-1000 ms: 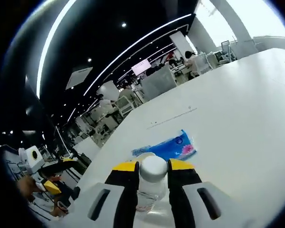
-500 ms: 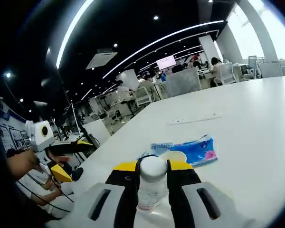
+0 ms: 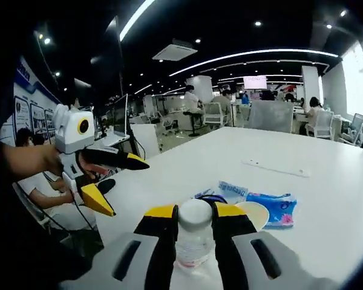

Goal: Arrange the tabletop items into an orderly group along one side of the table until the central work area is clear of visible clutter.

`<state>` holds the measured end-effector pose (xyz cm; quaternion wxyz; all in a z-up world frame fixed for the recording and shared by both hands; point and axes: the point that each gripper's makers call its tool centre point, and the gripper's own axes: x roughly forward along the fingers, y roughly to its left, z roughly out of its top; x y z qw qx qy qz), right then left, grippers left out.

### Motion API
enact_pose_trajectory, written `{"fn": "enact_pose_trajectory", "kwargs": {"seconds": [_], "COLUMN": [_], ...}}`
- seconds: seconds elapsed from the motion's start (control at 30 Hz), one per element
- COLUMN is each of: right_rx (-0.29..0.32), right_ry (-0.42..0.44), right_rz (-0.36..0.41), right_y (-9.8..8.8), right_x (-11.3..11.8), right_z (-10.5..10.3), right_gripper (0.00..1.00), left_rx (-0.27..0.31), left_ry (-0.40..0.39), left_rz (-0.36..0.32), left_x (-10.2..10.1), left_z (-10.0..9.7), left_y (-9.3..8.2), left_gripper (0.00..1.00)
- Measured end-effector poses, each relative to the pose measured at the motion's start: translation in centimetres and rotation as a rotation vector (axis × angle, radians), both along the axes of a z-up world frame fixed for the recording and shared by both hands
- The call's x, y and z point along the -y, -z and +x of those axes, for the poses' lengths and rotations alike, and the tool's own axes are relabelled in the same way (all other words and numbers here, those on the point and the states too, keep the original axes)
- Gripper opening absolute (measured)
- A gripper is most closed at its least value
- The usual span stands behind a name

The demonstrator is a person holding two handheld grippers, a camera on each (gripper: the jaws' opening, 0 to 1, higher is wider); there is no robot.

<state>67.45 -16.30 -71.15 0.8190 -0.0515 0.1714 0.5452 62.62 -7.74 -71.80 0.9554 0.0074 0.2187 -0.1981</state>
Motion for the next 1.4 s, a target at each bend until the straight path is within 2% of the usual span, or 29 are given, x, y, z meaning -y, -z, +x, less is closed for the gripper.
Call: {"fn": "enact_pose_trajectory", "kwargs": {"seconds": [0.13, 0.23, 0.37, 0.57, 0.73, 0.97, 1.0, 1.2, 1.4], "right_rx": [-0.013, -0.047, -0.044, -0.064, -0.064, -0.064, -0.055, -0.060, -0.063], "right_ry": [-0.031, -0.057, -0.086, -0.091, -0.096, -0.069, -0.044, 0.043, 0.124], "right_rz": [-0.001, 0.016, 0.010, 0.015, 0.035, 0.043, 0.054, 0.066, 0.041], "right_y": [0.1, 0.1, 0.1, 0.0, -0.8, -1.4, -2.0, -2.2, -1.4], "right_x": [-0.3, -0.7, -1.4, -1.2, -1.0, -0.1, 0.8, 3.2, 5.7], "right_z": [-0.8, -1.8, -2.7, -2.5, -2.3, -1.4, -0.6, 1.6, 3.4], "right_gripper": [0.18, 0.18, 0.18, 0.19, 0.21, 0.31, 0.33, 0.42, 0.51], "left_rx": [0.000, -0.002, -0.008, -0.010, -0.011, -0.012, -0.016, -0.016, -0.019], "left_ry": [0.009, 0.021, 0.024, 0.032, 0.044, 0.065, 0.077, 0.092, 0.108], "left_rz": [0.005, 0.007, 0.007, 0.009, 0.002, 0.000, -0.001, -0.010, 0.001], "left_x": [0.3, 0.8, 1.0, 1.3, 2.3, 3.5, 4.4, 5.2, 7.1], "left_z": [0.0, -0.2, -0.5, -0.6, -0.4, 0.0, 0.3, 0.7, 1.2], "left_y": [0.1, 0.2, 0.3, 0.4, 0.5, 0.6, 0.7, 0.7, 0.6], "left_gripper": [0.84, 0.84, 0.84, 0.84, 0.83, 0.83, 0.82, 0.79, 0.76]}}
